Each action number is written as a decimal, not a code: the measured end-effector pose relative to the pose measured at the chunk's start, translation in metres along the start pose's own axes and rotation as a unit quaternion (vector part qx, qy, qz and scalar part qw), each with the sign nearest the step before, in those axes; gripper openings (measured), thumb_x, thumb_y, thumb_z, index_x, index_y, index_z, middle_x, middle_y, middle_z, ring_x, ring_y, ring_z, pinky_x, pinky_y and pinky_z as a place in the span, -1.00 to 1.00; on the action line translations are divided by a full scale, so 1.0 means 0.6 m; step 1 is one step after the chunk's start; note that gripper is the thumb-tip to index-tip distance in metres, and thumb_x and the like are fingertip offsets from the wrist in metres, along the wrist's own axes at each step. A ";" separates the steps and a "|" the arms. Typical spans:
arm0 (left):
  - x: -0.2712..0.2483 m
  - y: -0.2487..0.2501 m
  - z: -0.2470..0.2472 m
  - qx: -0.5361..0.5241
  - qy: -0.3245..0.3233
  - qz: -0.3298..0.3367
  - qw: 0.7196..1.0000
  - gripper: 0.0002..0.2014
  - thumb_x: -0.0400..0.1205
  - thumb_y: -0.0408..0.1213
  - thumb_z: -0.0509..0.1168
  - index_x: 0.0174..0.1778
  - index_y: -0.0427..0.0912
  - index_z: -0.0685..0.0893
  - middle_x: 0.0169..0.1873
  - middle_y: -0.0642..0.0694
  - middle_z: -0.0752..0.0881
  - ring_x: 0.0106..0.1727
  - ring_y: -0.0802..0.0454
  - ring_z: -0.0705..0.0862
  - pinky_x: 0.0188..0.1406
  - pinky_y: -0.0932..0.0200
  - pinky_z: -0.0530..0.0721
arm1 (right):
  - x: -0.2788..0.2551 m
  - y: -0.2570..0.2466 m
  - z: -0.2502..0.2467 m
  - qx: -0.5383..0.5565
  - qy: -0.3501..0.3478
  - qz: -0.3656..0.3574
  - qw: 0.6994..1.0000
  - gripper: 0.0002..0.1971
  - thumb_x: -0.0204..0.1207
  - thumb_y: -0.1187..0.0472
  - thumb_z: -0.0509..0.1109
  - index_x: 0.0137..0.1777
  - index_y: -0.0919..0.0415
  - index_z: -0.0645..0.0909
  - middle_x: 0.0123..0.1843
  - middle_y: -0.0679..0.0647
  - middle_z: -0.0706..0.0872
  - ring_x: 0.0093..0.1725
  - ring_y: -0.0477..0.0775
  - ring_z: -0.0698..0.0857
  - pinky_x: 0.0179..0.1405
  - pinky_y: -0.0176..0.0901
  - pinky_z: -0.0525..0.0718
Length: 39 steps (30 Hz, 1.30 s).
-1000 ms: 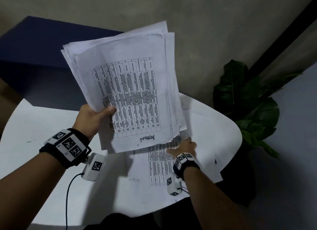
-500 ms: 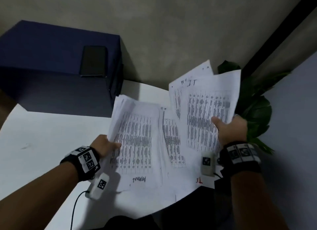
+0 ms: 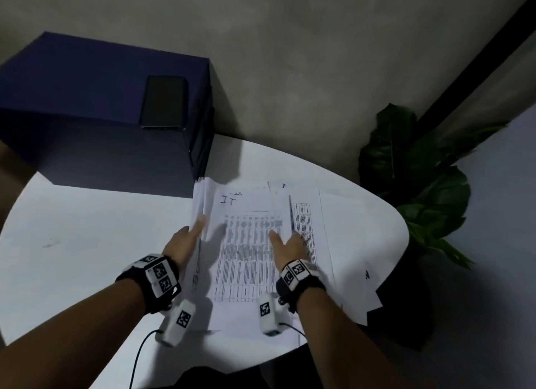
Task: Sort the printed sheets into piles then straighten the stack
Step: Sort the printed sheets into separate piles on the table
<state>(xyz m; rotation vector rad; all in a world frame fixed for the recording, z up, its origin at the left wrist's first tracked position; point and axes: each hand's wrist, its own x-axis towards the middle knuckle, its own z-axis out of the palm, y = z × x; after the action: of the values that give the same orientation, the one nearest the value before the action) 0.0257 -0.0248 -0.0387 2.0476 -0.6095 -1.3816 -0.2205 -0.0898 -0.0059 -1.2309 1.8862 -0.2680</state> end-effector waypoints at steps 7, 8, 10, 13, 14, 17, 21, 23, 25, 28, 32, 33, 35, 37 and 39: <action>-0.029 0.013 0.024 0.178 0.065 0.071 0.979 -0.75 0.59 -0.39 0.38 0.14 -0.28 0.54 -0.05 -0.14 0.62 0.02 -0.20 0.64 -0.17 0.09 0.46 | 0.046 0.060 -0.063 -0.101 0.072 0.061 0.990 0.03 0.37 -0.18 0.52 0.66 0.28 0.07 0.62 0.27 0.29 0.57 0.34 0.31 0.50 0.20 0.38; -0.026 0.010 0.024 0.171 0.065 0.070 0.981 -0.74 0.59 -0.38 0.37 0.16 -0.30 0.55 -0.04 -0.14 0.64 0.05 -0.22 0.66 -0.14 0.09 0.49 | 0.048 0.060 -0.062 -0.083 0.057 0.052 0.994 0.03 0.38 -0.10 0.55 0.67 0.32 0.04 0.60 0.28 0.35 0.56 0.31 0.37 0.49 0.07 0.40; -0.020 0.007 0.028 0.138 0.055 0.066 0.987 -0.64 0.61 -0.25 0.40 0.27 -0.31 0.54 0.06 -0.15 0.69 0.08 -0.20 0.68 -0.05 0.07 0.56 | 0.049 0.052 -0.058 -0.037 0.035 0.071 0.996 -0.05 0.40 0.02 0.58 0.63 0.33 0.11 0.49 0.30 0.51 0.45 0.31 0.54 0.39 -0.01 0.52; -0.026 0.018 0.036 0.056 0.042 0.052 0.996 -0.30 0.59 0.15 0.40 0.43 -0.34 0.44 0.24 -0.13 0.60 0.27 -0.20 0.63 0.15 0.02 0.55 | 0.048 0.043 -0.052 0.040 -0.005 0.097 0.994 -0.13 0.24 -0.01 0.66 0.48 0.34 0.39 0.29 0.26 0.69 0.22 0.30 0.70 0.28 0.11 0.67; -0.026 0.017 0.037 0.054 0.048 0.047 0.996 -0.31 0.57 0.18 0.40 0.39 -0.32 0.44 0.19 -0.11 0.58 0.26 -0.19 0.62 0.14 0.02 0.54 | 0.046 0.042 -0.049 0.054 -0.022 0.095 0.994 -0.14 0.23 -0.02 0.67 0.46 0.35 0.43 0.29 0.26 0.70 0.21 0.29 0.70 0.26 0.14 0.68; -0.023 0.005 0.038 0.137 0.072 0.069 0.986 -0.49 0.48 -0.07 0.57 0.19 -0.21 0.50 0.02 -0.11 0.68 0.08 -0.19 0.69 0.01 -0.01 0.65 | 0.042 0.048 -0.052 0.064 -0.056 0.109 0.990 -0.10 0.36 -0.08 0.60 0.58 0.36 0.31 0.45 0.28 0.58 0.38 0.29 0.61 0.33 0.03 0.60; -0.026 0.008 0.014 0.170 0.086 0.090 0.978 -0.64 0.52 -0.32 0.48 0.17 -0.17 0.52 -0.03 -0.12 0.65 0.00 -0.18 0.63 -0.05 0.05 0.54 | 0.044 0.069 -0.098 0.092 -0.021 0.107 0.990 -0.12 0.44 -0.10 0.53 0.60 0.39 0.28 0.50 0.27 0.52 0.40 0.28 0.59 0.26 -0.06 0.58; -0.023 0.007 -0.008 0.167 0.096 0.112 0.975 -0.64 0.52 -0.36 0.47 0.19 -0.18 0.54 -0.03 -0.15 0.67 -0.01 -0.20 0.65 -0.04 0.03 0.55 | 0.044 0.081 -0.125 0.102 0.021 0.090 0.990 -0.26 0.45 0.01 0.55 0.51 0.41 0.41 0.36 0.23 0.63 0.24 0.26 0.67 0.13 -0.07 0.62; -0.018 0.005 -0.029 0.170 0.101 0.126 0.972 -0.63 0.51 -0.37 0.49 0.20 -0.20 0.56 -0.04 -0.20 0.69 -0.02 -0.23 0.67 -0.03 0.01 0.59 | 0.036 0.085 -0.149 0.078 0.051 0.070 0.993 -0.37 0.49 0.18 0.53 0.47 0.46 0.43 0.28 0.18 0.62 0.29 0.27 0.64 0.14 -0.12 0.56; -0.015 0.005 -0.045 0.186 0.094 0.140 0.968 -0.60 0.50 -0.36 0.53 0.22 -0.25 0.58 -0.01 -0.23 0.70 -0.03 -0.21 0.66 -0.01 0.00 0.59 | 0.043 0.100 -0.159 0.067 0.029 0.090 0.993 -0.17 0.37 0.15 0.62 0.56 0.42 0.31 0.52 0.28 0.49 0.49 0.31 0.50 0.45 0.05 0.48; -0.011 0.005 -0.047 0.188 0.083 0.142 0.968 -0.59 0.50 -0.37 0.53 0.24 -0.25 0.59 0.00 -0.22 0.72 -0.03 -0.19 0.67 -0.01 0.02 0.58 | 0.037 0.103 -0.144 0.060 -0.024 0.104 0.993 -0.12 0.28 0.01 0.67 0.50 0.41 0.38 0.43 0.31 0.59 0.31 0.32 0.61 0.28 0.11 0.62; -0.010 0.004 -0.046 0.189 0.080 0.140 0.969 -0.59 0.50 -0.36 0.53 0.24 -0.25 0.60 0.00 -0.22 0.72 -0.03 -0.19 0.67 -0.01 0.03 0.57 | 0.035 0.102 -0.134 0.054 -0.038 0.104 0.992 -0.05 0.29 -0.03 0.66 0.56 0.39 0.30 0.49 0.30 0.52 0.39 0.33 0.57 0.33 0.11 0.60; -0.009 0.005 -0.044 0.190 0.075 0.135 0.970 -0.59 0.51 -0.36 0.53 0.24 -0.25 0.60 0.01 -0.21 0.73 -0.02 -0.18 0.68 -0.01 0.03 0.57 | 0.031 0.098 -0.112 0.052 -0.061 0.103 0.992 -0.01 0.36 -0.01 0.62 0.64 0.36 0.16 0.58 0.28 0.40 0.50 0.30 0.48 0.38 0.07 0.52; -0.010 0.005 -0.045 0.188 0.071 0.131 0.971 -0.59 0.50 -0.37 0.53 0.24 -0.26 0.62 0.02 -0.24 0.75 -0.02 -0.20 0.70 -0.02 0.02 0.58 | 0.026 0.089 -0.103 0.052 -0.050 0.099 0.992 -0.14 0.40 0.09 0.61 0.56 0.42 0.26 0.34 0.26 0.61 0.25 0.24 0.65 0.21 0.01 0.61; -0.010 0.006 -0.047 0.182 0.071 0.127 0.972 -0.60 0.50 -0.37 0.53 0.23 -0.27 0.62 0.01 -0.26 0.77 -0.02 -0.21 0.72 -0.02 0.02 0.59 | 0.021 0.074 -0.122 0.072 0.014 0.061 0.995 -0.42 0.39 0.21 0.62 0.32 0.45 0.52 -0.02 0.23 0.74 -0.12 0.16 0.72 -0.01 -0.02 0.70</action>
<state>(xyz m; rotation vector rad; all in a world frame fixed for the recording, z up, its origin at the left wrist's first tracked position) 0.0495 -0.0172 -0.0240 2.2297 -1.0846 -1.0205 -0.3059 -0.0969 0.0075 -1.0163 1.9231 -0.3514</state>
